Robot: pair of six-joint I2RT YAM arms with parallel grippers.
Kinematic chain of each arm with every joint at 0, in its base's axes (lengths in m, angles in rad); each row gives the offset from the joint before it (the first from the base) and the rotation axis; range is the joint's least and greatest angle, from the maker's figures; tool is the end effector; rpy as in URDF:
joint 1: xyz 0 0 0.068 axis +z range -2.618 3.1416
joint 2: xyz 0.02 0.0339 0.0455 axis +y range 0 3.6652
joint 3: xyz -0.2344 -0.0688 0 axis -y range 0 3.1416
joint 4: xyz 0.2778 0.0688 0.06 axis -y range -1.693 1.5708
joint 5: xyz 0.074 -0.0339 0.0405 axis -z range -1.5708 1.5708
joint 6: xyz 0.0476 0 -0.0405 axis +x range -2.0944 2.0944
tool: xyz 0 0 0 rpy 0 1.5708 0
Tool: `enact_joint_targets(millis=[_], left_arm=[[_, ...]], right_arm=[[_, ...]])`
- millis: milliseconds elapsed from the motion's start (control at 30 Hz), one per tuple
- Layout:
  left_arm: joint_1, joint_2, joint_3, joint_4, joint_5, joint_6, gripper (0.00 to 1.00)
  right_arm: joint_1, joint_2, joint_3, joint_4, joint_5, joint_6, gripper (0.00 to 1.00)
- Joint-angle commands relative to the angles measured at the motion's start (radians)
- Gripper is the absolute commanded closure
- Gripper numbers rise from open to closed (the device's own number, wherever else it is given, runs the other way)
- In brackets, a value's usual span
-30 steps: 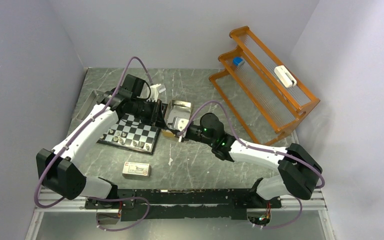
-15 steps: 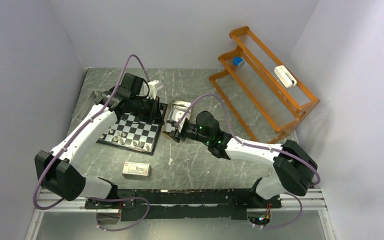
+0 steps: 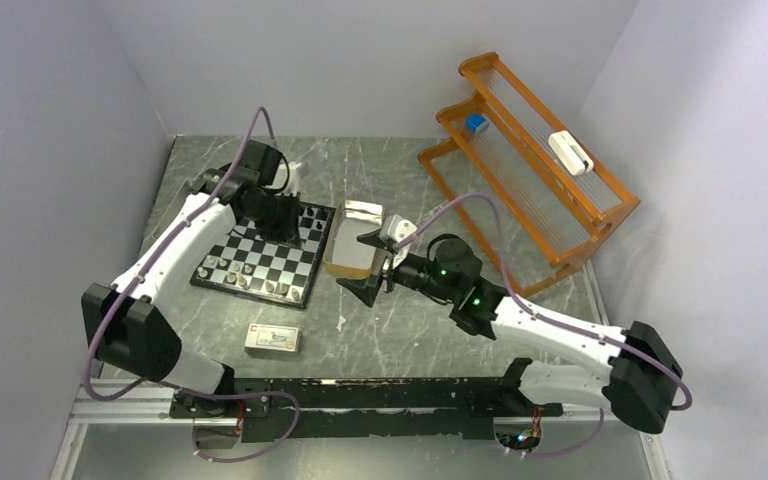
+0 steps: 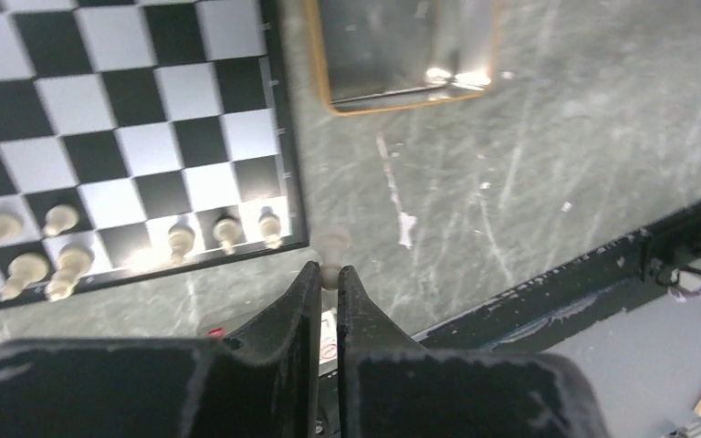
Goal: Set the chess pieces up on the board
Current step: Place the chess piece on the chessboard.
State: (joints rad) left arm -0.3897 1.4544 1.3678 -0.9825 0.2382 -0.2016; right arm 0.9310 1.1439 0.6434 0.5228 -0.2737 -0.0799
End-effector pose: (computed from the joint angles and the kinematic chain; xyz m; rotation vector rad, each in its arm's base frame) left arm 0.3034 -0.1367 0.2766 0.3342 2.6659 -0.5079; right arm 0.1779 0.2606 0.2489 -0.9730 1.2924 0.8772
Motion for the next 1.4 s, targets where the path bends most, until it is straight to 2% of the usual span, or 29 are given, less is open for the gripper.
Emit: enact_joint_targets(millis=[0,100,233,633,1367], left_arm=[[0.084,0.039,-0.009,-0.072,-0.112,0.030,0.92],[0.130,0.086,-0.029,-0.068,-0.165,0.037,0.92],[0.180,0.155,-0.053,-0.040,-0.147,0.052,0.93],[0.231,0.304,-0.094,0.032,-0.226,0.061,0.94],[0.256,0.338,-0.130,0.048,-0.237,0.070,0.92]], right_arm=[[0.002,-0.076,-0.002,-0.133,0.061,0.117,0.00],[0.003,-0.122,0.006,-0.205,0.070,0.153,0.00],[0.003,-0.175,-0.006,-0.239,0.055,0.165,0.00],[0.003,-0.271,-0.011,-0.285,0.095,0.124,0.00],[0.003,-0.285,0.001,-0.296,0.090,0.128,0.00]])
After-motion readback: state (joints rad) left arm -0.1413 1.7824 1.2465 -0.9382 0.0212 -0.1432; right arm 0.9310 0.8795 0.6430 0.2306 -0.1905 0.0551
